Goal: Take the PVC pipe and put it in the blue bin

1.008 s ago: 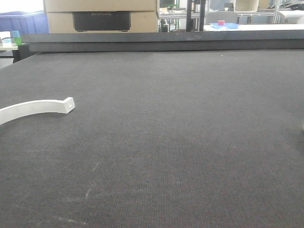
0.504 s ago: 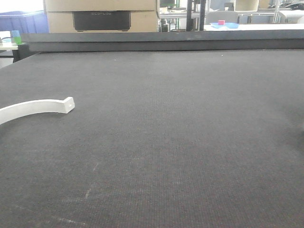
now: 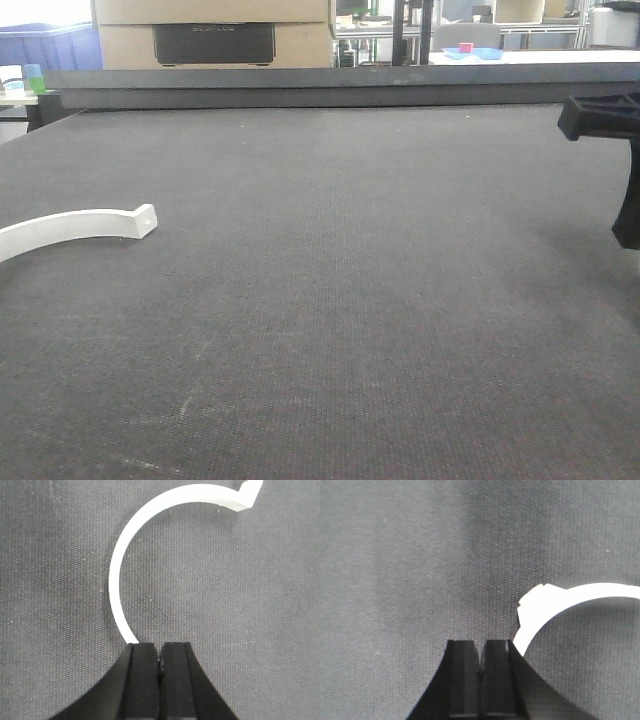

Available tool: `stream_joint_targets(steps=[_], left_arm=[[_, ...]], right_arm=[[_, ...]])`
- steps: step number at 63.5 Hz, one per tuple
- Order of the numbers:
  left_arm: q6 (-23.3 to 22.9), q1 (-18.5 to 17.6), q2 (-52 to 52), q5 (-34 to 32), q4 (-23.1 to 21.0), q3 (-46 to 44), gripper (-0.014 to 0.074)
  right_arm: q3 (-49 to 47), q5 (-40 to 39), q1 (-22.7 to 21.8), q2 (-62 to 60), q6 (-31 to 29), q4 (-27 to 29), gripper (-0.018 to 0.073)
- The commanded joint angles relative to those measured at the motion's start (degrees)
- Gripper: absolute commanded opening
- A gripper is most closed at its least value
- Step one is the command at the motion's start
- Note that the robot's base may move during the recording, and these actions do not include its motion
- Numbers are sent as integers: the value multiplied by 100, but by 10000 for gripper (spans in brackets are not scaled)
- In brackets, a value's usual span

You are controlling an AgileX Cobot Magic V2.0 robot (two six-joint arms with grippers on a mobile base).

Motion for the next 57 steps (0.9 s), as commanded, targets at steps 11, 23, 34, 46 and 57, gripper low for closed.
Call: stream_joint_targets(steps=[11,23,34,46,57], left_arm=[[-18,10,-13,29,-42,-44,-111],[-18,10,-13,29,-42,-44,-111],[-18,10,-13,30,-55,-33,-111],[-18,10,-13,41,-55,-33,-111],[-18,10,-13,41,-55,-33,-111]], right_arm=[[-45,31,0,21,65,-165,-151],[-45,288,0,127,65,-165,2],[-45,323,0,459,65,-165,339],[-45,296,0,700,185,-165,282],[-45,203,0,786,325,-165,148]])
